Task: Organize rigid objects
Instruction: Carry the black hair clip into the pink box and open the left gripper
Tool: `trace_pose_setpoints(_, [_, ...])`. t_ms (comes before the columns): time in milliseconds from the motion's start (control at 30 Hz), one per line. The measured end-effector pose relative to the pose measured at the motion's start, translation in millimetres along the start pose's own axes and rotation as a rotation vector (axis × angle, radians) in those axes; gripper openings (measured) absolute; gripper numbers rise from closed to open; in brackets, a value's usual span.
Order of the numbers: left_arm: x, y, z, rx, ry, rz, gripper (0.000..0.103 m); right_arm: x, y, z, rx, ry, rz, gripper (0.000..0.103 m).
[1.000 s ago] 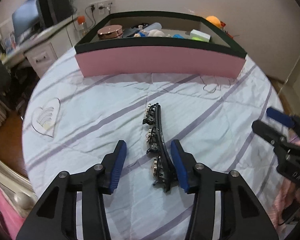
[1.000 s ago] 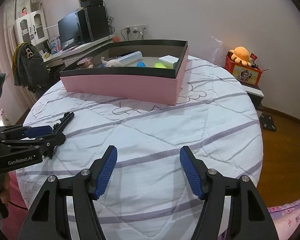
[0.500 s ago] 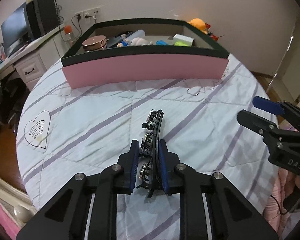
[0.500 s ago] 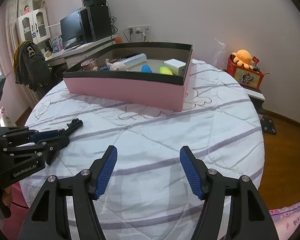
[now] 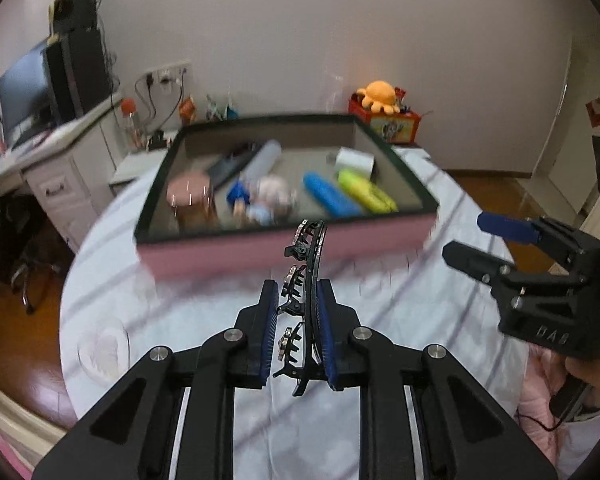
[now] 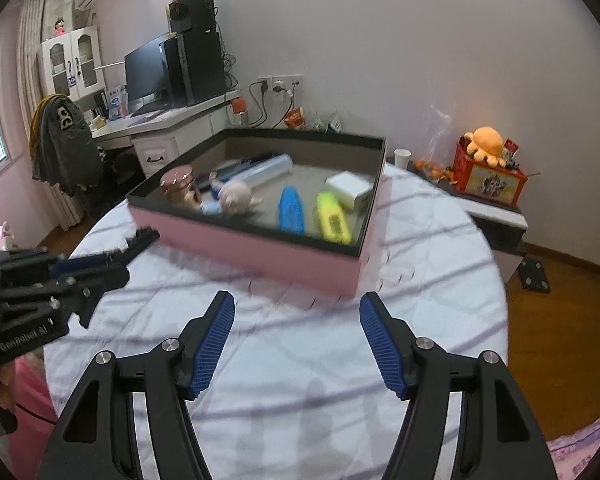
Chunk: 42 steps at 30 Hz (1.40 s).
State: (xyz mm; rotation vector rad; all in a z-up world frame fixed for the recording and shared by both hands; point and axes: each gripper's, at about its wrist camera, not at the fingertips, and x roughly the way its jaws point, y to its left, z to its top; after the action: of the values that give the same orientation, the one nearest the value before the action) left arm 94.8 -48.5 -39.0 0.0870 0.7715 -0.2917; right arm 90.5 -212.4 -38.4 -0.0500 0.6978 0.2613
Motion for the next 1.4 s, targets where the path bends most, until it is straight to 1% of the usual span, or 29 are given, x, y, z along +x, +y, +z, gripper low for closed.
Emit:
trace_pose_setpoints(133, [20.8,-2.1,37.2,0.015,0.004,-0.017,0.019,11.9,-6.7,20.5,0.000,-0.014,-0.021,0.067])
trace_pose_setpoints(200, [38.3,-5.4,55.7,0.029,0.012,-0.011,0.019,21.8,-11.1,30.7,0.001,-0.014,-0.024,0.067])
trace_pose_setpoints(400, [93.3,-7.0,85.3,0.041,0.060,-0.026,0.019,48.9,-25.6,54.0,0.000,-0.017,-0.048,0.067])
trace_pose_setpoints(500, [114.3,-9.8,91.7,0.054,0.080,-0.022,0.019,60.0,-32.4,61.0,-0.010,-0.009,-0.064,0.067])
trace_pose_setpoints(567, [125.5,-8.6,92.5,0.045,0.098,-0.033,0.019,66.5,-36.2,63.8,-0.012,-0.003,-0.069,0.067])
trace_pose_setpoints(733, [139.3,-3.9,87.5,0.025,0.138,-0.034,0.022,77.7,-43.9,63.7,-0.001,0.014,-0.074,0.067])
trace_pose_setpoints(800, [141.1,0.0,85.6,0.013,0.156,-0.052,0.023,80.0,-43.6,63.4,0.001,0.019,-0.069,0.067])
trace_pose_setpoints(867, [139.0,1.4,83.2,0.004,0.163,-0.075,0.035,81.0,-41.5,63.3,-0.001,0.024,-0.066,0.067])
trace_pose_setpoints(900, [135.9,2.7,81.5,-0.006,0.164,-0.093,0.050,81.2,-40.7,64.4,-0.002,0.025,-0.063,0.067])
trace_pose_setpoints(933, [133.0,4.5,80.8,-0.016,0.163,-0.093,0.059,81.5,-39.9,64.9,-0.002,0.028,-0.059,0.067])
trace_pose_setpoints(1000, [125.7,8.6,78.4,-0.030,0.158,-0.068,0.066,81.2,-37.1,66.3,-0.006,0.032,-0.061,0.067])
trace_pose_setpoints(1067, [114.2,14.8,75.4,-0.048,0.141,-0.070,0.072,79.4,-35.4,67.7,-0.004,0.030,-0.057,0.067])
trace_pose_setpoints(1133, [101.3,22.1,72.7,-0.077,0.119,-0.076,0.087,78.0,-35.1,69.0,0.003,0.029,-0.047,0.067])
trace_pose_setpoints(1200, [82.0,32.3,69.7,-0.096,0.078,-0.086,0.089,77.0,-33.0,71.0,0.003,0.032,-0.048,0.067])
trace_pose_setpoints(1300, [56.5,52.1,66.6,-0.132,0.027,-0.064,0.089,75.4,-27.5,74.6,-0.004,0.027,-0.040,0.067])
trace_pose_setpoints(1333, [50.5,58.3,64.8,-0.144,0.014,-0.059,0.093,74.6,-25.0,75.8,-0.006,0.025,-0.031,0.067])
trace_pose_setpoints(1367, [43.2,67.4,61.4,-0.159,0.002,-0.043,0.095,74.7,-22.3,77.7,-0.006,0.026,-0.020,0.067])
trace_pose_setpoints(1400, [36.6,77.2,57.5,-0.168,-0.007,0.002,0.096,75.5,-19.3,79.7,-0.005,0.030,-0.006,0.067])
